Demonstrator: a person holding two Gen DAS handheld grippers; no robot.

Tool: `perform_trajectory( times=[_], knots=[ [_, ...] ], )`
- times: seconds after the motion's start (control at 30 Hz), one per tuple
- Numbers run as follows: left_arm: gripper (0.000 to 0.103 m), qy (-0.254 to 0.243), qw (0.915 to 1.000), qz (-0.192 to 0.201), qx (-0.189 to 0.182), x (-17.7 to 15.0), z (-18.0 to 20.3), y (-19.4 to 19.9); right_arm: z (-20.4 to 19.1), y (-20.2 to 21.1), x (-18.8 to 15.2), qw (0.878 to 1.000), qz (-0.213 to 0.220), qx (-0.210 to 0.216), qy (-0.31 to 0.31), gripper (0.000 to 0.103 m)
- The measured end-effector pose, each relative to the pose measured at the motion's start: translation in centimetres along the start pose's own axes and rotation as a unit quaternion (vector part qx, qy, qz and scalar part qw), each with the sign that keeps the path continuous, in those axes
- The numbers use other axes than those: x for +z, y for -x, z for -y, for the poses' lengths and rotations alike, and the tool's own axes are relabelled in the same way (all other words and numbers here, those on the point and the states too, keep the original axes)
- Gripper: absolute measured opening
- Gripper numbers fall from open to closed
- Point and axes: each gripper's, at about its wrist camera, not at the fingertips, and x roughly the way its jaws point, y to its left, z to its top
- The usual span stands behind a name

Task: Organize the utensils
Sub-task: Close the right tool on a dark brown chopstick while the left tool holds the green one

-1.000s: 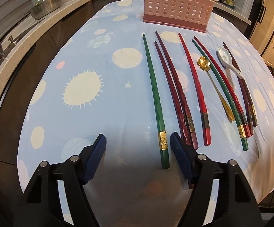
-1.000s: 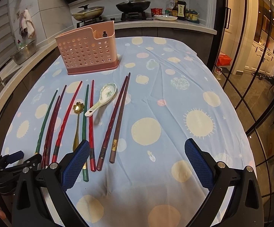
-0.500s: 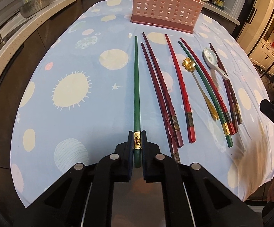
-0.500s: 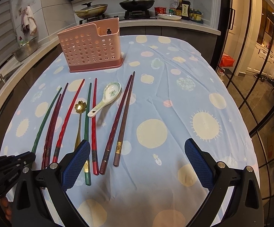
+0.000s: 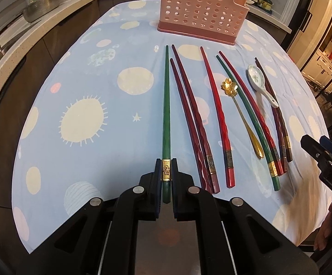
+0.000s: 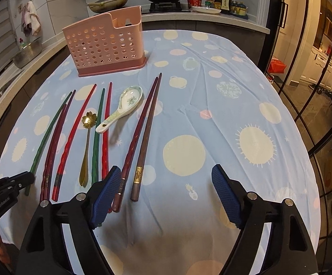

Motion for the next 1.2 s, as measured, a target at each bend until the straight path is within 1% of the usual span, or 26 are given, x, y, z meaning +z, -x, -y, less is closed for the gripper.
perform_trajectory(
  times=[0.13, 0.2, 0.37, 0.47, 0.67, 0.73, 0.87, 0.93, 1.1, 1.2],
  knots=[
    [0.007, 0.0, 1.0, -0.004, -0.001, 0.0, 0.1, -0.2, -0.2, -1.0, -0.4, 1.0, -0.011, 0.001, 0.004, 0.063],
    [0.007, 0.001, 1.0, -0.005, -0.001, 0.1, 0.0, -0.3, -0.2, -1.5, -0.6, 1.0, -0.019, 0.004, 0.004, 0.06],
    [0.007, 0.002, 1.0, -0.005, -0.002, 0.1, 0.0, -0.4, -0.7, -2.3, -0.8, 1.0, -0.029, 0.007, 0.009, 0.056],
    [0.007, 0.003, 1.0, -0.005, -0.002, 0.1, 0.0, -0.3, -0.7, -2.7, -1.0, 0.999, -0.035, 0.01, 0.01, 0.049],
    [0.007, 0.003, 1.0, -0.005, -0.002, 0.0, -0.1, -0.3, -1.1, -2.9, -1.1, 0.999, -0.028, 0.005, 0.023, 0.045],
    [0.007, 0.003, 1.0, -0.006, -0.003, 0.0, -0.1, -0.3, -1.0, -2.8, -1.2, 0.999, -0.027, 0.009, 0.025, 0.036],
    [0.007, 0.004, 0.9999, -0.005, -0.007, -0.2, -0.1, -0.3, -0.8, -2.4, -1.6, 0.999, -0.026, 0.014, 0.03, 0.025],
    [0.007, 0.008, 0.9999, -0.006, -0.014, -0.4, -0.2, -0.2, -0.6, -2.2, -1.7, 0.999, -0.027, 0.017, 0.03, 0.007],
    [0.007, 0.015, 0.9994, -0.005, -0.029, -1.1, -0.4, 0.5, 0.0, -1.4, -2.3, 0.999, -0.031, 0.026, 0.026, 0.007],
    [0.007, 0.017, 0.9993, 0.0, -0.032, -1.4, -0.5, 1.1, 0.4, -0.8, -2.6, 0.999, -0.028, 0.029, 0.023, 0.007]
  ],
)
